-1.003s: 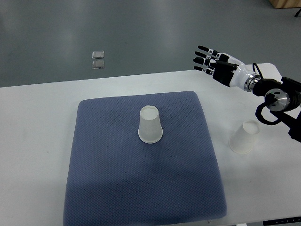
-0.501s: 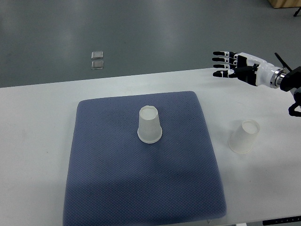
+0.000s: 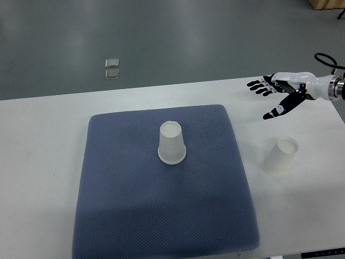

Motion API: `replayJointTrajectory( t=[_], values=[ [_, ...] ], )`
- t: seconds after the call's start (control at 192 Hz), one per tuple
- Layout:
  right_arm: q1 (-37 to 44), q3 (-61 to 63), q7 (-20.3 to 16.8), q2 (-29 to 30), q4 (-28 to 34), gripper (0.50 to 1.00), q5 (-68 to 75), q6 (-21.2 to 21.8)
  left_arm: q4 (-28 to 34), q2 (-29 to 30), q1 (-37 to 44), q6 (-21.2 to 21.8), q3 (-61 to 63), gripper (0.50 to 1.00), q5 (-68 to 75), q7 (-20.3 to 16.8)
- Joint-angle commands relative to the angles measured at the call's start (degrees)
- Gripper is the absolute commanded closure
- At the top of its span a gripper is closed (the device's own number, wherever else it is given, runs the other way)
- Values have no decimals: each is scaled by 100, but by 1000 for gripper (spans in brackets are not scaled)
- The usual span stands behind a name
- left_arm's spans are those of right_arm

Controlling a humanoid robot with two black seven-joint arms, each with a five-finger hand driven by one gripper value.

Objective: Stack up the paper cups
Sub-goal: 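Lower the right hand down beside the white cup off the pad, then close the right hand fingers around the white cup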

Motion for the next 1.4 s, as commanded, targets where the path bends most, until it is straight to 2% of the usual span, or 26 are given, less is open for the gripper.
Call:
replayJointTrajectory(
  t=[0.0,0.063,0.214,0.35,0.595,1.149,1.211,1.295,1.394],
  values=[
    [-5,-22,189,-233,338,576,-509,253,8,0,0,-4,-2,500,-3,-1],
    [-5,-22,312,-435,557,576,-860,457,8,0,0,-4,-2,500,-3,-1],
    [-40,-31,391,-585,988,576,-1440,457,-1,0,0,-4,-2,500,-3,-1],
    [-260,-40,391,-576,1067,576,-1713,456,-1,0,0,-4,-2,500,-3,-1],
    [-585,-382,400,-602,1067,576,-2539,-406,-1,0,0,-4,7,500,6,-1],
    [-585,-1217,400,-585,970,587,-2574,-1469,-1,0,0,-4,-2,500,-3,-1],
    [-577,-1297,400,-585,970,601,-2574,-1592,-1,0,0,-4,-2,500,6,-1],
    [-577,-1358,400,-593,970,677,-2574,-1671,-1,0,0,-4,7,500,6,-1],
    [-577,-1384,400,-593,944,724,-2574,-1724,-1,0,0,5,7,500,-3,-1]
  ],
)
